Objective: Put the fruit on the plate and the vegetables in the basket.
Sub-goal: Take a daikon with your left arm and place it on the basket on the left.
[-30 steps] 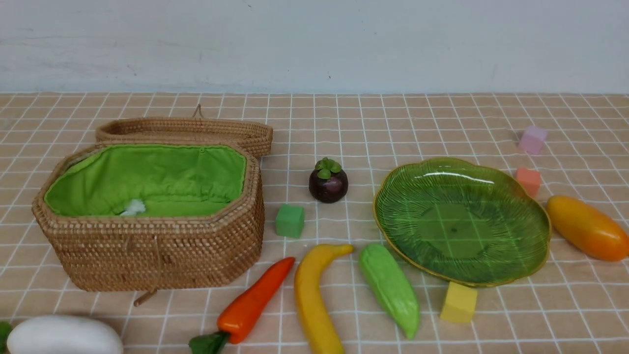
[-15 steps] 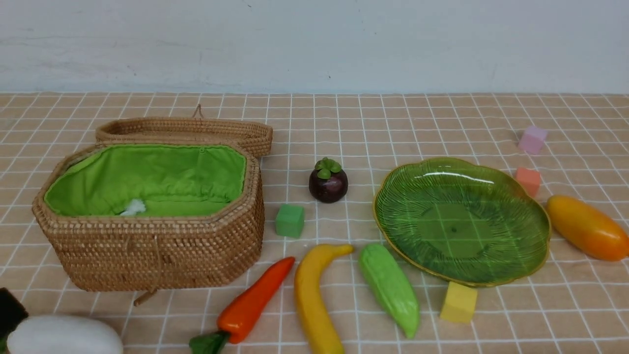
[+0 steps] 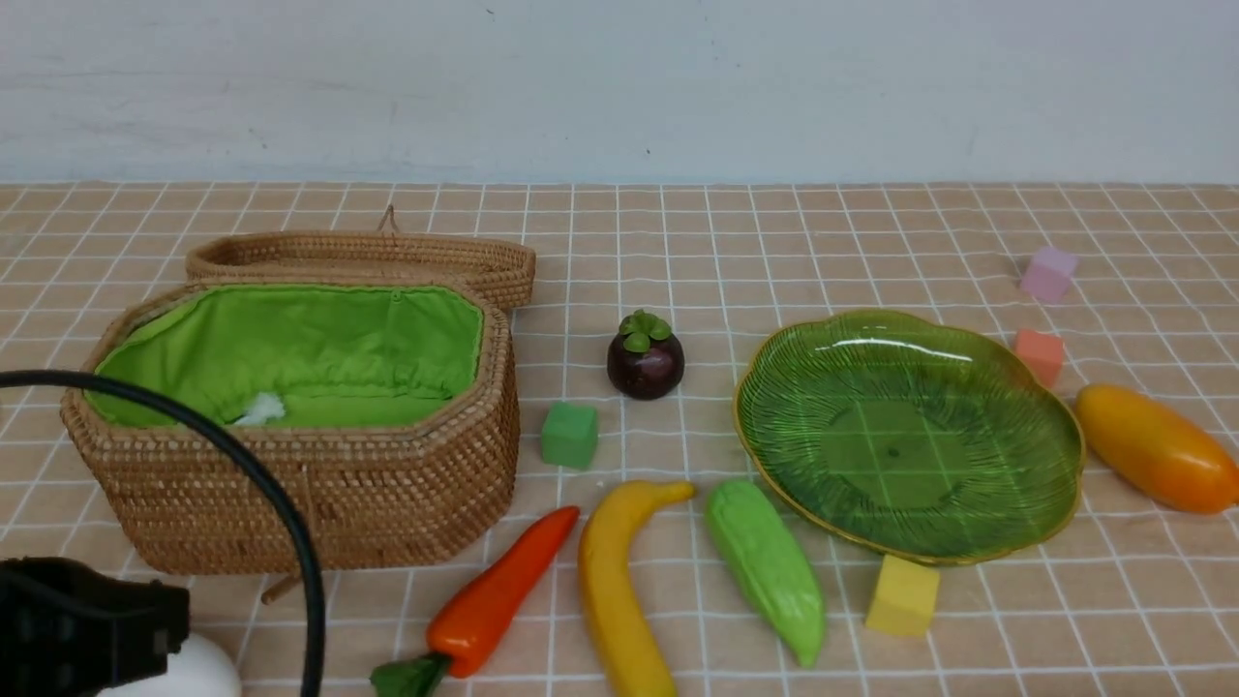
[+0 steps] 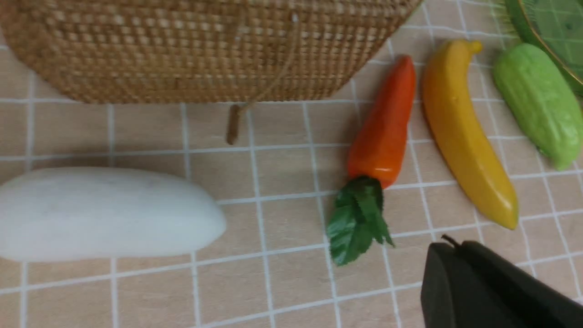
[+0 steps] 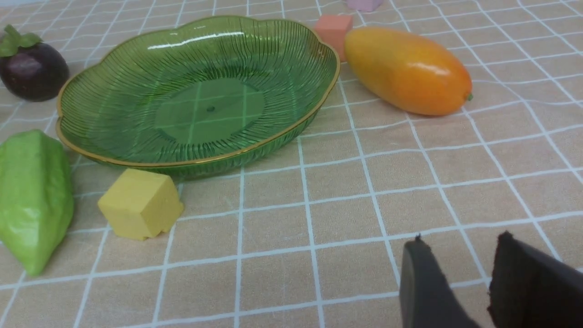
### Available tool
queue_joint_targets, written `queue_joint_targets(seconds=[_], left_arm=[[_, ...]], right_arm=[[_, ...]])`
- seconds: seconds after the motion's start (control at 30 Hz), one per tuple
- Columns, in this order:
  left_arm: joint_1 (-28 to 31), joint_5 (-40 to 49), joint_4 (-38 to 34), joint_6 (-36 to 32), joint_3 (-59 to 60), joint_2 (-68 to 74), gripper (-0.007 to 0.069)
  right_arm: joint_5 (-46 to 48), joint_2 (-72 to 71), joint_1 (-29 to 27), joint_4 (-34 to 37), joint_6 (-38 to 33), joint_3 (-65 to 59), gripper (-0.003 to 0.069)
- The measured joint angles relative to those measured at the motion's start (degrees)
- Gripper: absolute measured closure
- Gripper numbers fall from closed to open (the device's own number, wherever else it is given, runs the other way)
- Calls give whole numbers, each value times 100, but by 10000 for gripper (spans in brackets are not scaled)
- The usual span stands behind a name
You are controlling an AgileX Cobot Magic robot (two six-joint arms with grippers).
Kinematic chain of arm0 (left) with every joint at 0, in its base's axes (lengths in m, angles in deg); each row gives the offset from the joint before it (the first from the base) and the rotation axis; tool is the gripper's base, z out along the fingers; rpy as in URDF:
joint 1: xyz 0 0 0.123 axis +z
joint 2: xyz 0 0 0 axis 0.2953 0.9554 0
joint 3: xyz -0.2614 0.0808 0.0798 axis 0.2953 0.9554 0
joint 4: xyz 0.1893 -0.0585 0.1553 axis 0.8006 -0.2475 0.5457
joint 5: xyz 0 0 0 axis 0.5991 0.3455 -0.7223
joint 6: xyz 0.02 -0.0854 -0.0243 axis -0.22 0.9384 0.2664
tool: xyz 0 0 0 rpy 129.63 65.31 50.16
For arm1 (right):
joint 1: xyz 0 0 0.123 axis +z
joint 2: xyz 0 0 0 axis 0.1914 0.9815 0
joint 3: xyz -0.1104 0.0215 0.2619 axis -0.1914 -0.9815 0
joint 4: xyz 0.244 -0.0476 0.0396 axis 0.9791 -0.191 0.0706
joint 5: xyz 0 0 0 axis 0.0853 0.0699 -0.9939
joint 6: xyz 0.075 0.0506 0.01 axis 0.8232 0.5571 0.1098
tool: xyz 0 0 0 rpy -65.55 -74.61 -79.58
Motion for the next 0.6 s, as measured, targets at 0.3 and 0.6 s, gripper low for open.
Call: queue_joint_targets(seconds=[0.3, 0.6], left_arm=[[0, 819, -401, -1193, -6, -14, 637], [0, 1016, -768, -1833, -12, -14, 637]], right_arm=[[-1168, 0, 0, 1730, 1422, -50, 417], [-904, 7, 262, 2804, 1944, 372, 457]])
